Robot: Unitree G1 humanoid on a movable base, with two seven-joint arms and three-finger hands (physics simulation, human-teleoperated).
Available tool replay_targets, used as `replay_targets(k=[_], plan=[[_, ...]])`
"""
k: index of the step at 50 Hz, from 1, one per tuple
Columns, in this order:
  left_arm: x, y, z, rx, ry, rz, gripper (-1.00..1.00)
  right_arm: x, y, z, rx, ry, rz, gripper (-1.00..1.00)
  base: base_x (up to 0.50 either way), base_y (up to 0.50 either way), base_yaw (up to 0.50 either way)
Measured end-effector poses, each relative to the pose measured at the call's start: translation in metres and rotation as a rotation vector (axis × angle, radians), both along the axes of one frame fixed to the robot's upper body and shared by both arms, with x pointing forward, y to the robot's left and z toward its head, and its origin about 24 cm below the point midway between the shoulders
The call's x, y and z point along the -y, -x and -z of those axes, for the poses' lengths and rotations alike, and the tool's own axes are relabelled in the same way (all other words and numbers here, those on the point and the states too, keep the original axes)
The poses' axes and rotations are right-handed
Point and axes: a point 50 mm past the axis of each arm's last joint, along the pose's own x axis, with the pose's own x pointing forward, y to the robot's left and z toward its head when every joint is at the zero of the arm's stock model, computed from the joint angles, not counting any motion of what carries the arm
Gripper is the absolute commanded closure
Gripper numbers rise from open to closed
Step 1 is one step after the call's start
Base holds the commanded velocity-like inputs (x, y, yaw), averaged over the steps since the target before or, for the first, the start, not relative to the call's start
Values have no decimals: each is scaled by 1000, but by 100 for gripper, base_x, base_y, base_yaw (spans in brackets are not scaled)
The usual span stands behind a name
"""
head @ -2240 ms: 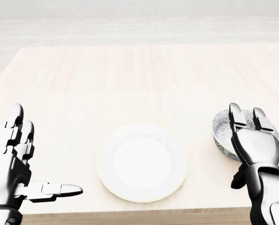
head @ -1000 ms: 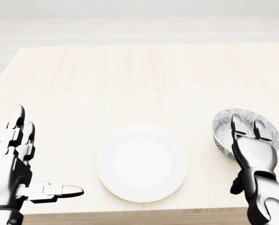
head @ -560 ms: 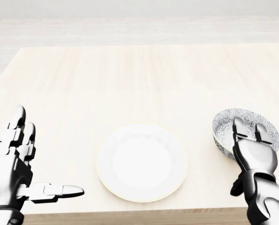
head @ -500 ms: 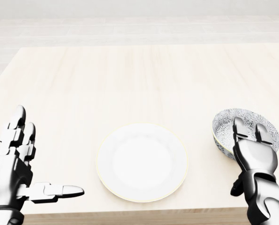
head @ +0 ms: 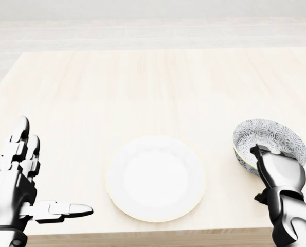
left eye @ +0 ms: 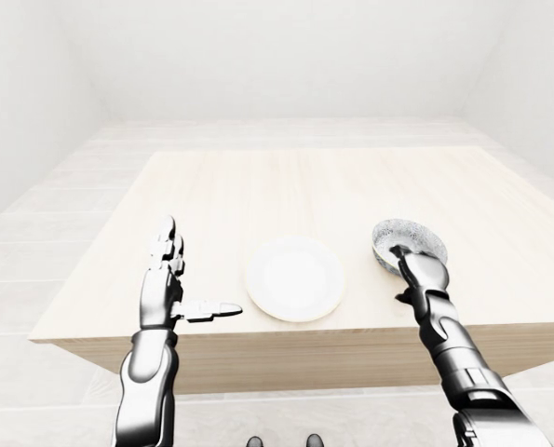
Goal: Put the bowl on the plate.
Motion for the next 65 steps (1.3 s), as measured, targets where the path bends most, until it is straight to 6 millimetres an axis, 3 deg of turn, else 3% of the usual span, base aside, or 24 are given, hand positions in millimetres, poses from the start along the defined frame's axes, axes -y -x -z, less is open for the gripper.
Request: replay_targets(k=[4,13,34,65], plan=[[0,0,0,-1,0,0,-100,0,0,0,0,2,-2,11,0,0,0],[0,0,1,-5,0,-1,-100,0,0,-3,9,11,-7,21,0,0,0],[-1,1,3,-14,1,4,-100,-1,2,-10,9,20,-27,22,0,0,0],[-4,2,2,-8,3,-1,-100,-19,6,-52,50,71,-118,23,0,0,0]])
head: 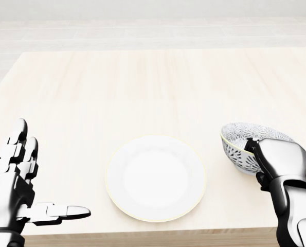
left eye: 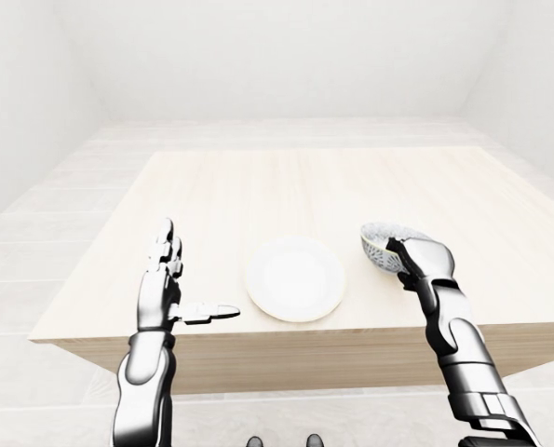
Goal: Put the bowl on the plate.
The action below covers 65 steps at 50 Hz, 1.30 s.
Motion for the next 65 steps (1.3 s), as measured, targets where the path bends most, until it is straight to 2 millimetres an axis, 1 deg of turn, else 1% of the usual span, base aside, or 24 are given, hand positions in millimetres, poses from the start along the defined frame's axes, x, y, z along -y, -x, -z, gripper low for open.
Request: replay_targets(k=[7,18,27,28,54,56,57,65], plan=[[-1,0,-2,7,0,-2,-100,-4,2,-9,7,15,-13,27,0,0,0],[-2,0,-1,6,0,-3,-100,-11,6,-20,16,34,-27,28,0,0,0],[-2,0,0,-2,0,-4,-100,-19,8,-28,23,38,-44,35,0,0,0],[-1,0,1,-4,0,-4,-100,-20,8,-29,24,37,-47,39,0,0,0],[-3,-2,8,-26,-5,-6,-100,-58,22,-45,59,35,-135,35,0,0,0],[-3,-3,9,-28,-6,-6,-100,-61,23,-46,62,38,-139,35,0,0,0],[-3,-3,9,-28,-6,-6,-100,-62,24,-47,63,39,-141,38,0,0,0],[-5,-3,10,-32,-8,-7,-100,-71,30,-50,73,44,-155,38,0,0,0]])
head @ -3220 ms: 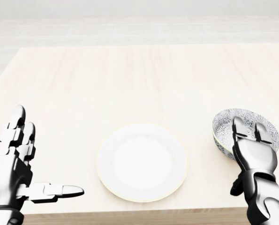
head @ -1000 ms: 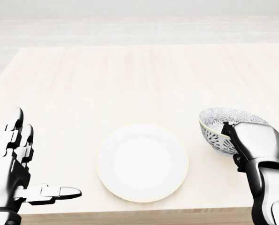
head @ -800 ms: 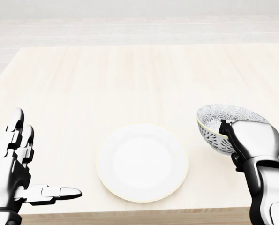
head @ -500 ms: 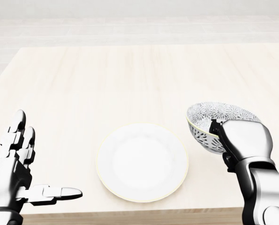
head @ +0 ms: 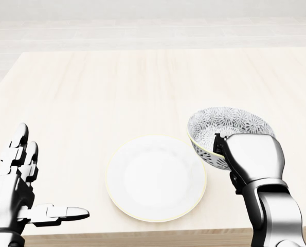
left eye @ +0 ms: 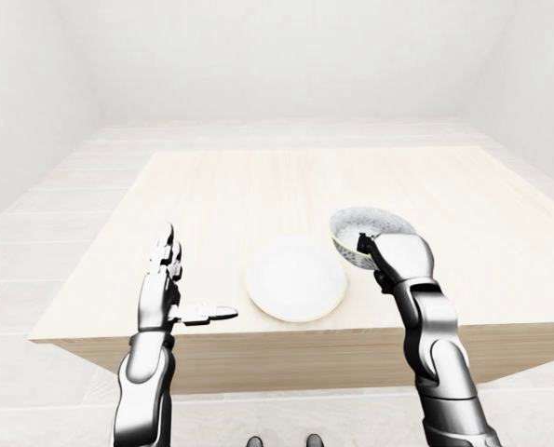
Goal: Put the bowl on the plate.
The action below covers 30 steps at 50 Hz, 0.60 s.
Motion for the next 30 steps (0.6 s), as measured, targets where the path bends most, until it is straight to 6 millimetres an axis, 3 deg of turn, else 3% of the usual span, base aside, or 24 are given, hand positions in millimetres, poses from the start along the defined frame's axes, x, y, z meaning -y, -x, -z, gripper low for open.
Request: replay_targets(k=[30], plan=[[-2,6,0,1,-11,-2,-100,-39,9,-5,24,-30,-88,36,0,0,0]])
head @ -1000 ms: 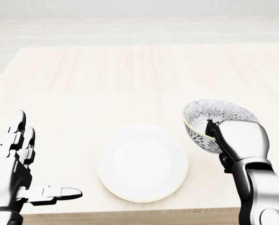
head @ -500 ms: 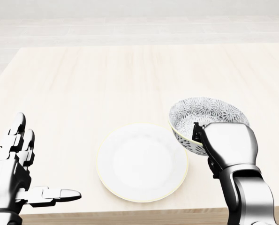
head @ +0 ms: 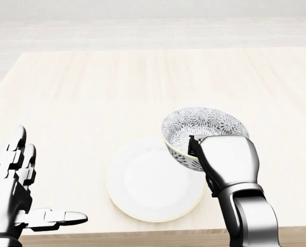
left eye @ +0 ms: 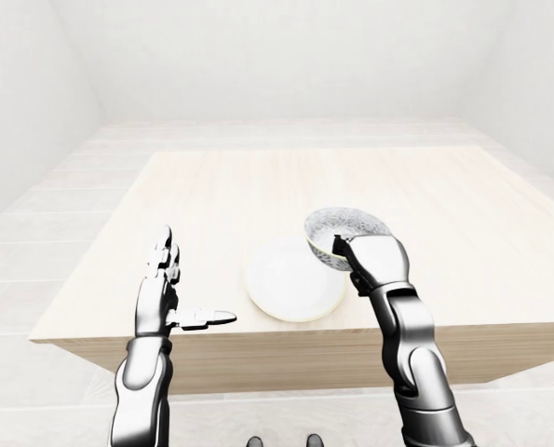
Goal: Put the bowl on the plate.
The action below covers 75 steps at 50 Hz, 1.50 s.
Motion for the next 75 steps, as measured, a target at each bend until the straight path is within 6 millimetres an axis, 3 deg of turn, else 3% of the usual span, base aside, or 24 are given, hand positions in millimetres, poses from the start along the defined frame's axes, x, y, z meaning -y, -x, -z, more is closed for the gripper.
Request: replay_targets(k=[34,75], plan=[[-5,-2,1,-4,-7,-6,-100,-49,-5,15,-11,-86,-148,33,0,0,0],[-8,-1,5,-10,-4,-11,-100,-68,-3,39,-40,-107,-199,31,0,0,0]])
